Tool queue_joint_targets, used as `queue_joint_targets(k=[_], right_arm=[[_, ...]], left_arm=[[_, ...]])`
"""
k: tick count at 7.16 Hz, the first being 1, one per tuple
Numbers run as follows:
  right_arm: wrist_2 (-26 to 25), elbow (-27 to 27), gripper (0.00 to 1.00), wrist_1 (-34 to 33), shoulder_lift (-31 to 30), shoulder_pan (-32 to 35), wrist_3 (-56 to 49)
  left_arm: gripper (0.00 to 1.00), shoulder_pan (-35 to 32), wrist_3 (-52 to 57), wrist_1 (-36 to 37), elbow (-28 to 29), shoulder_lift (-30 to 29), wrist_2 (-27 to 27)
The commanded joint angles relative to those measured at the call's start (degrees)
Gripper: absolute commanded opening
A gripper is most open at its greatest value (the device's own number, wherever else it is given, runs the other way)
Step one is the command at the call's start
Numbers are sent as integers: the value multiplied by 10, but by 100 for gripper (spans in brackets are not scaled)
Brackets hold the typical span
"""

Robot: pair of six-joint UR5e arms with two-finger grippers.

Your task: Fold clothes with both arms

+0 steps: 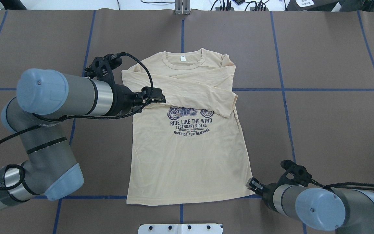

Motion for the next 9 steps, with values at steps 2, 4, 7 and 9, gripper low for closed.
queue_joint_targets(k=[2,4,7,9], right_arm=[[-7,0,62,0,-1,-2,0],[-7,-1,62,0,1,-5,-1],[-7,-4,62,0,3,-9,-1],[-7,-4,46,0,4,-10,-1]], left_arm=[[96,1,0,-1,-6,12,1],[96,2,0,-1,-6,13,1],[96,2,0,-1,-6,13,1],[96,1,0,-1,-6,13,2]])
